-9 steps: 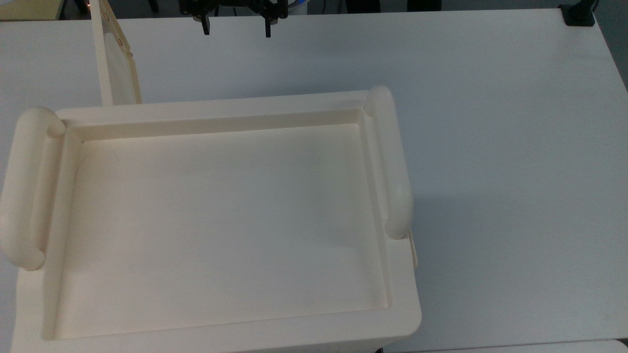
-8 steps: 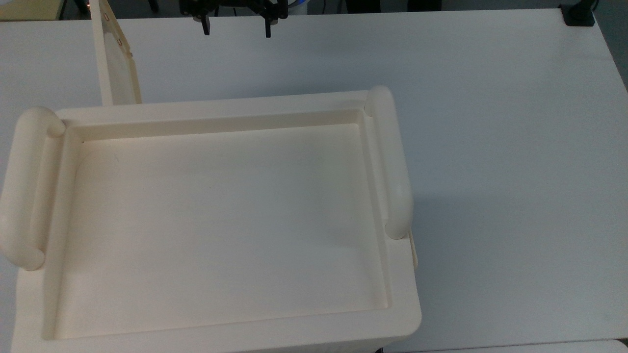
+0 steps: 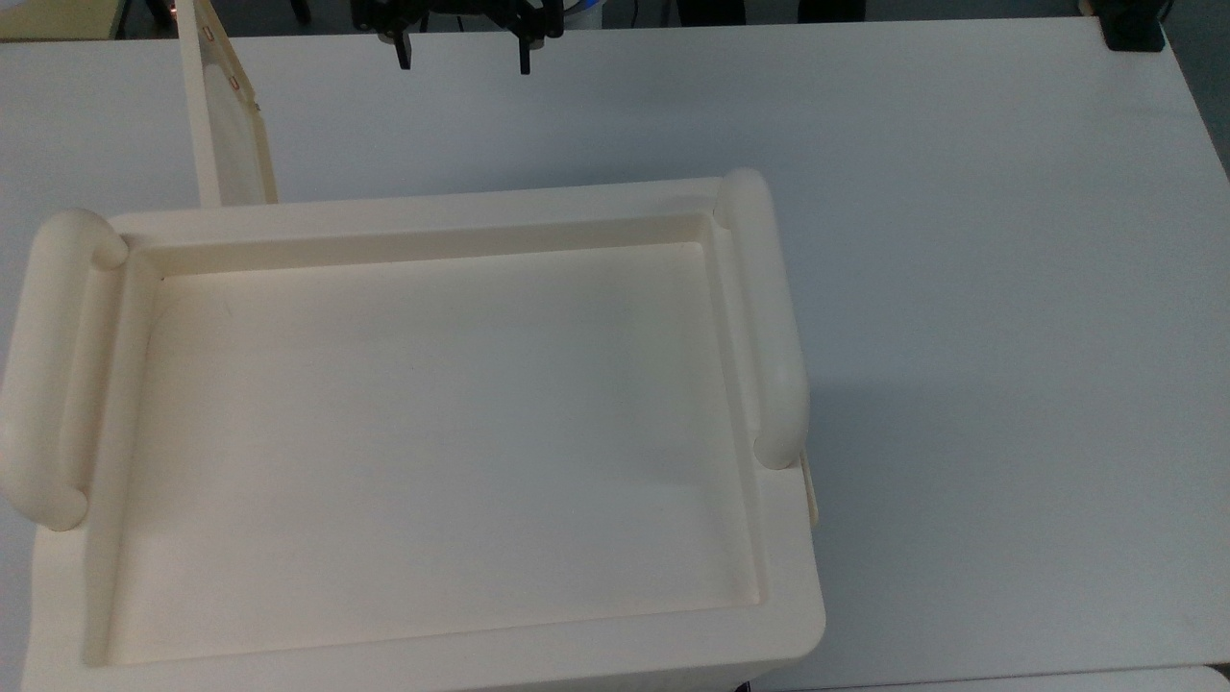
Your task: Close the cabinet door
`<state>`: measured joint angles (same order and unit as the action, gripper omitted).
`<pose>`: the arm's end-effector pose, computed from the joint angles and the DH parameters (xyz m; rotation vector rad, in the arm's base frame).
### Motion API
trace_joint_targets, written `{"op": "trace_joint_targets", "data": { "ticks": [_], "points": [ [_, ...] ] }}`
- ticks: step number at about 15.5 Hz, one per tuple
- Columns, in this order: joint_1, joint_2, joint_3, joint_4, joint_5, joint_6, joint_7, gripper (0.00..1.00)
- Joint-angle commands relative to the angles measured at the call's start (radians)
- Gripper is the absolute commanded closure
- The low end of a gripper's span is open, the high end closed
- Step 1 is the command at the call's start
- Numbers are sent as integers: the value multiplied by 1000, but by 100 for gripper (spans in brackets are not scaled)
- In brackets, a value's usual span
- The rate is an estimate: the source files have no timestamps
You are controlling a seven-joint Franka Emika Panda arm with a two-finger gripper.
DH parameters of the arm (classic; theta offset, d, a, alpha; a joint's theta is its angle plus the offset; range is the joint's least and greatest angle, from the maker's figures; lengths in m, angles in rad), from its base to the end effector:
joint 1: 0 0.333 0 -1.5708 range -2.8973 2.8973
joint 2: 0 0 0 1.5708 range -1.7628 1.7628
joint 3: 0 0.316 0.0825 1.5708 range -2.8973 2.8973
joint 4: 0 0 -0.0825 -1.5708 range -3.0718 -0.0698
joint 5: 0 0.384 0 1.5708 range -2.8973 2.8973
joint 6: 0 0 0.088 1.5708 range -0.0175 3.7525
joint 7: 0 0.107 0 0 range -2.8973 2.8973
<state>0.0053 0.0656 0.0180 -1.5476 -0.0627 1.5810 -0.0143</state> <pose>0.5747 0.0064 0.5995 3.0790 0.0604 -0.0491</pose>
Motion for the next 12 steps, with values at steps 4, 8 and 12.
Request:
{"op": "trace_joint_targets", "data": {
  "ticks": [4,8,12],
  "points": [
    [8,-21,-7,-32,-5,20,10,0],
    [10,-21,-7,-32,-6,24,-7,45],
    [10,-20,-7,-32,-6,27,-10,100]
  ]
}}
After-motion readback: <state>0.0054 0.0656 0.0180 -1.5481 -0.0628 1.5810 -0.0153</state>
